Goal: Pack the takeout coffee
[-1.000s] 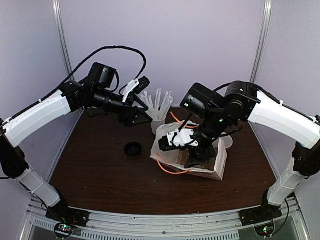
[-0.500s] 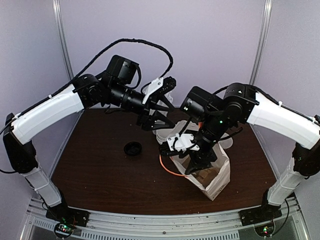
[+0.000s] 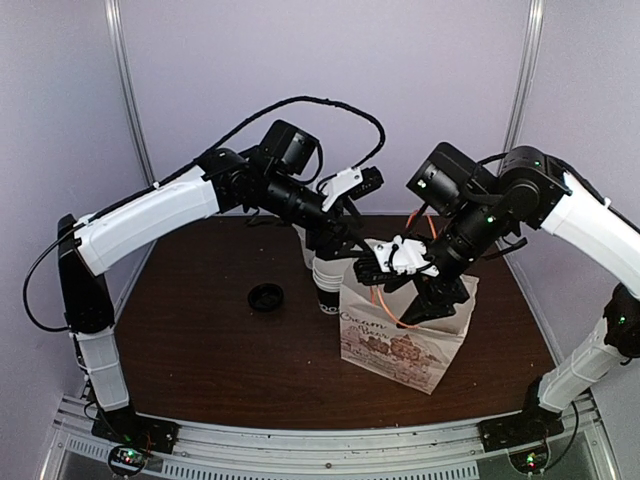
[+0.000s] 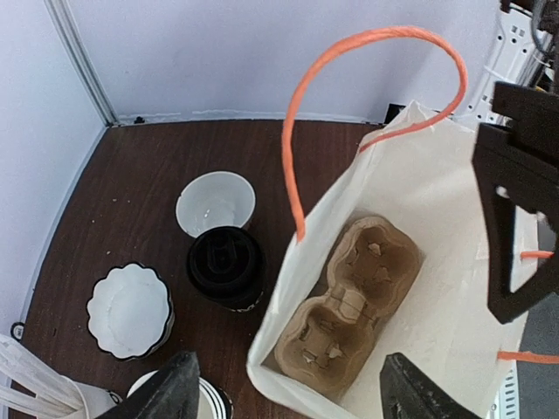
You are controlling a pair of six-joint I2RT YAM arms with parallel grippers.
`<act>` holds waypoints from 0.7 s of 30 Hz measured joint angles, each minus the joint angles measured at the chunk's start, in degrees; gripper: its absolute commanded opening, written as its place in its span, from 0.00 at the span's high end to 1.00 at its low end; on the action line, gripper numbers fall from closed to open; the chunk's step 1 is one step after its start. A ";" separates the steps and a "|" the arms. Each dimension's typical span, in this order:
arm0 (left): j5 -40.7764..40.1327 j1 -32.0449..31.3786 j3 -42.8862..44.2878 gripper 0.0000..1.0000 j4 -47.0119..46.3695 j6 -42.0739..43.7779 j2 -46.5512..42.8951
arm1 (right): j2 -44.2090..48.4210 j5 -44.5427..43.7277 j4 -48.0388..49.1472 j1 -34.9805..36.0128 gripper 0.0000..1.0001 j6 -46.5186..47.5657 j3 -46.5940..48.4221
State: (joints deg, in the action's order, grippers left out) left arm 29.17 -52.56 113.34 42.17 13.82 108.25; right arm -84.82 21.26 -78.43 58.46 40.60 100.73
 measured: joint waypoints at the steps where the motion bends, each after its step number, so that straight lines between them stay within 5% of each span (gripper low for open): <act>1: -0.48 0.00 0.70 0.27 0.24 -0.52 0.59 | 0.09 0.02 -0.11 0.00 0.33 0.09 0.04; 12: -5.73 0.00 1.77 0.20 2.32 -4.55 1.55 | 0.31 -0.74 -0.57 -1.92 0.33 1.75 2.27; 21: 0.70 0.00 8.92 0.26 -1.42 -5.40 6.34 | 1.07 -3.76 2.03 -7.39 0.35 2.97 1.97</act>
State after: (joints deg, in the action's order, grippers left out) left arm 29.87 -52.56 122.26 40.75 8.43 114.59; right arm -83.74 17.50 -76.40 51.07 43.57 102.69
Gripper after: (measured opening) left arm 0.773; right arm 0.657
